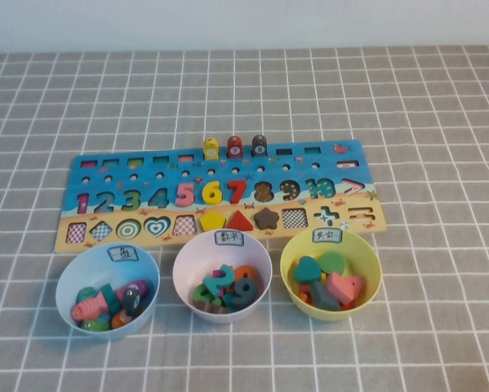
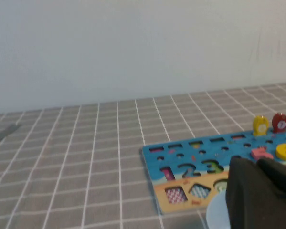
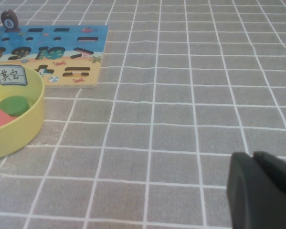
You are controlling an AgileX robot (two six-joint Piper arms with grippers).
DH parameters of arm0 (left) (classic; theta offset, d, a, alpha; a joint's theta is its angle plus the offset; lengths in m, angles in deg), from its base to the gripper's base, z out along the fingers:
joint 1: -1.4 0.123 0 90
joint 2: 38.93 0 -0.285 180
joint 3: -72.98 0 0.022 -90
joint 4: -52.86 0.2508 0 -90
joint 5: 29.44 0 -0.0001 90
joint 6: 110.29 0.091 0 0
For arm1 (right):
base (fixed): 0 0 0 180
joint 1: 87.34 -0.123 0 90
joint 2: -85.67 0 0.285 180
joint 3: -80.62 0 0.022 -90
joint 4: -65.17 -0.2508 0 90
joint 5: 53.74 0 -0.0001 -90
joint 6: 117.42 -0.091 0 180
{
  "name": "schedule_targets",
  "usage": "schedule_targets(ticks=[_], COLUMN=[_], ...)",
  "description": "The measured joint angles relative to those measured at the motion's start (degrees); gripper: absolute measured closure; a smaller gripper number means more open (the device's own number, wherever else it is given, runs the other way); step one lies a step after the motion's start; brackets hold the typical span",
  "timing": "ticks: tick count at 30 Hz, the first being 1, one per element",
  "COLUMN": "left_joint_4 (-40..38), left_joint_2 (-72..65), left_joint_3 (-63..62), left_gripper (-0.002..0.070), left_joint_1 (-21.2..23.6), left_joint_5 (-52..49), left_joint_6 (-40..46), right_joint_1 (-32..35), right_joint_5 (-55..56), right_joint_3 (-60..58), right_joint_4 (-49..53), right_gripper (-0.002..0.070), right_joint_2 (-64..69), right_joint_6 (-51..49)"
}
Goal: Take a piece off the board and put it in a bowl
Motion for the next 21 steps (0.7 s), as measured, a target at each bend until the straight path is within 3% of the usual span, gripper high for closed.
schedule_targets(ticks=[11, 21], left_joint_4=[2.0, 2.1], left_joint_2=[0.0, 0.0], left_joint_3=[0.0, 0.0], left_gripper=[0.0675, 0.0675], left_joint_1=[0.1, 0.1], left_joint_5=[-18.5, -19.6], left_joint_6=[-1.9, -2.3], right_joint_1=[0.0, 0.0], right_joint_5=[0.0, 0.0], right_joint_3=[0.0, 0.0], right_joint_4=[0.0, 0.0], right_gripper=[0.0694, 0.0694], right_joint_2=[0.0, 0.0], right_joint_6=[0.0, 0.0])
